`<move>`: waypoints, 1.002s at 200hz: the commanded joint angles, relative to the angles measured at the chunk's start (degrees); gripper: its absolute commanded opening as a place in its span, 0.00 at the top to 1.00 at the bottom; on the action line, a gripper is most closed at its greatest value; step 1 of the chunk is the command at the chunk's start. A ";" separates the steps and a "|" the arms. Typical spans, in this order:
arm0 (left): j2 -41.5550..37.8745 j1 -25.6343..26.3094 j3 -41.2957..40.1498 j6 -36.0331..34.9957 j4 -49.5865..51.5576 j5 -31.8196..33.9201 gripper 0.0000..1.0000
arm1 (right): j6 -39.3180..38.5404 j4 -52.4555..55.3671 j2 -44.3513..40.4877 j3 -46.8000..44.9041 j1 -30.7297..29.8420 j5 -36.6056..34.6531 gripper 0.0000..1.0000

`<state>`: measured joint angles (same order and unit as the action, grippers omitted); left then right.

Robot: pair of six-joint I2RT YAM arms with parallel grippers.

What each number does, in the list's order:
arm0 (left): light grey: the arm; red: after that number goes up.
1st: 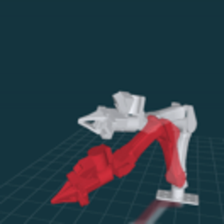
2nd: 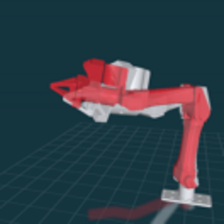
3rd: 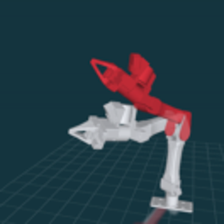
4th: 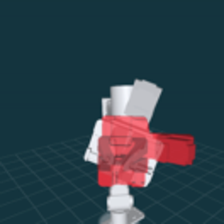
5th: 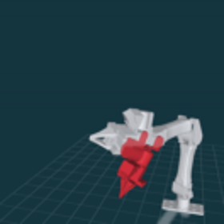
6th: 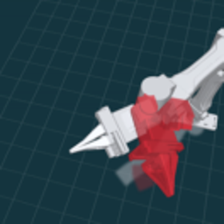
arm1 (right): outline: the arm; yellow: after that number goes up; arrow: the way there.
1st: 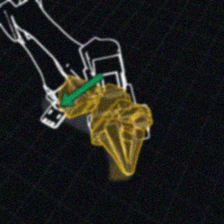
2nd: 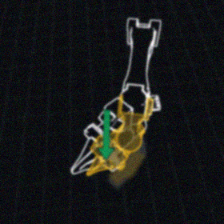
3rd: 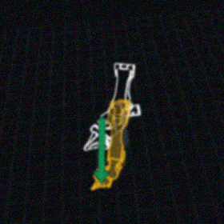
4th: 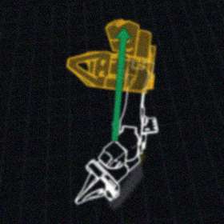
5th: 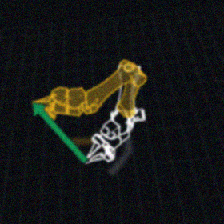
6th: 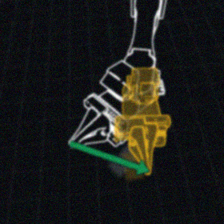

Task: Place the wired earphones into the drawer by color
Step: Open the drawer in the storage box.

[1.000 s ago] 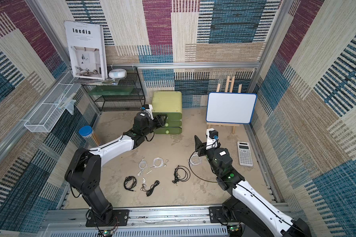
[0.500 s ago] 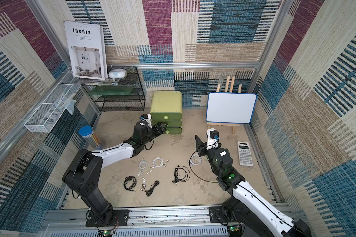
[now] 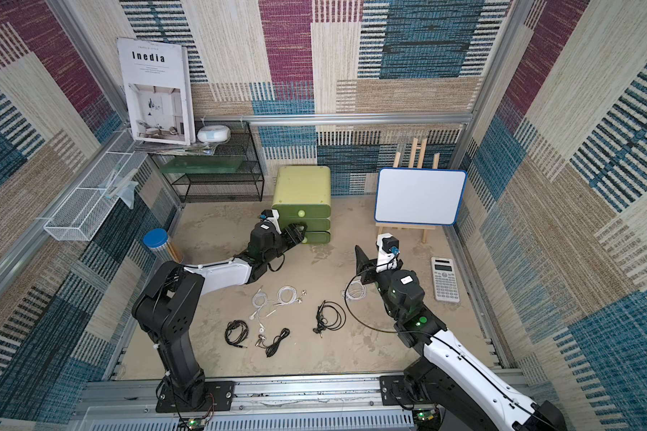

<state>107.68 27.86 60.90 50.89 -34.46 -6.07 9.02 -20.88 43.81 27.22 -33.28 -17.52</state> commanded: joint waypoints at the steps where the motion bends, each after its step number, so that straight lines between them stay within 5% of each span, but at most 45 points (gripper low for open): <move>1: 1.35 0.00 1.05 0.76 -3.50 0.41 0.29 | -0.01 -0.74 -0.31 -0.14 -0.08 -0.63 0.33; 90: 5.00 -0.08 4.23 0.43 -2.63 1.00 0.47 | -0.11 -0.98 -0.92 -0.42 -0.03 -0.75 0.33; 200: 7.08 -0.26 4.21 1.03 -4.06 2.37 0.53 | -0.13 -1.00 -1.26 -0.50 -0.03 -0.68 0.33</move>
<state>114.34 27.75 64.77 51.83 -36.40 -4.45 8.99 -20.91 42.72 26.87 -33.28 -17.76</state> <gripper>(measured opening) 0.478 0.674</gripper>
